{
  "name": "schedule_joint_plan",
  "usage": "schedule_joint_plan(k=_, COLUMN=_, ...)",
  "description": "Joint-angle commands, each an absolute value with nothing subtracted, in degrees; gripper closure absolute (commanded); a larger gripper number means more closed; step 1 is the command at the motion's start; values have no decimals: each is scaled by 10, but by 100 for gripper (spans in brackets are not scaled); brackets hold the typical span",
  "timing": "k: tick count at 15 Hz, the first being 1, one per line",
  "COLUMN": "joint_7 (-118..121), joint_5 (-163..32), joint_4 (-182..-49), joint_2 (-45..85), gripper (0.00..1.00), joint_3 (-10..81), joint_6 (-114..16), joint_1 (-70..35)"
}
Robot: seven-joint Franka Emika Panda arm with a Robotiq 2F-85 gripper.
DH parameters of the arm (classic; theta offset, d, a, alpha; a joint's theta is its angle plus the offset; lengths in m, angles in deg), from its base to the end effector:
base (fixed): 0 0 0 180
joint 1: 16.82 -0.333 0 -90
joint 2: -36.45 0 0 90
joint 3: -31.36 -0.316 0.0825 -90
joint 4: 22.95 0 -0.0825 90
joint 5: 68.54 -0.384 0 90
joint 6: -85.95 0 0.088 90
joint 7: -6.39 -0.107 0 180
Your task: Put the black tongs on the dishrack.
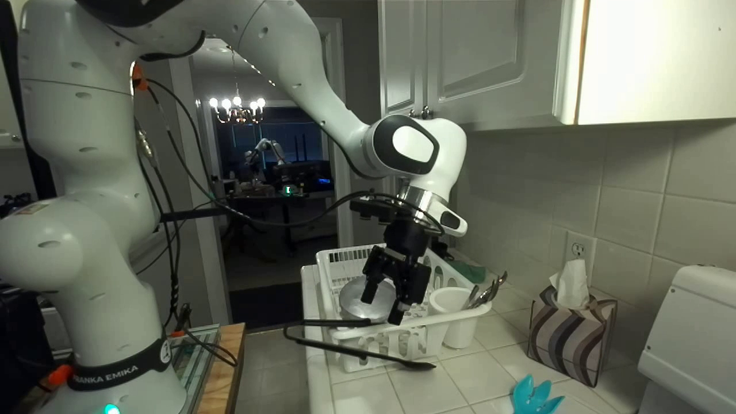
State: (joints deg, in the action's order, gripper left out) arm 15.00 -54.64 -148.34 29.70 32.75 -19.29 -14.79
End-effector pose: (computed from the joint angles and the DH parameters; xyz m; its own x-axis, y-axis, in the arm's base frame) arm 0.4888 -0.0485 0.3072 0.8633 0.1553 -0.4802 0.2351 -0.9657 0.1103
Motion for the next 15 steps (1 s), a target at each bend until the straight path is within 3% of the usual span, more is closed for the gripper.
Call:
schedule_joint_plan(k=1, joint_7=166, joint_5=-572, joint_4=-1539, joint_2=366, gripper=0, joint_3=322, joint_6=-214, joint_1=-151)
schedule_joint_plan(k=15, joint_7=270, joint_5=-605, joint_4=-1694, joint_2=491, gripper=0, joint_3=320, joint_6=-247, joint_1=-175)
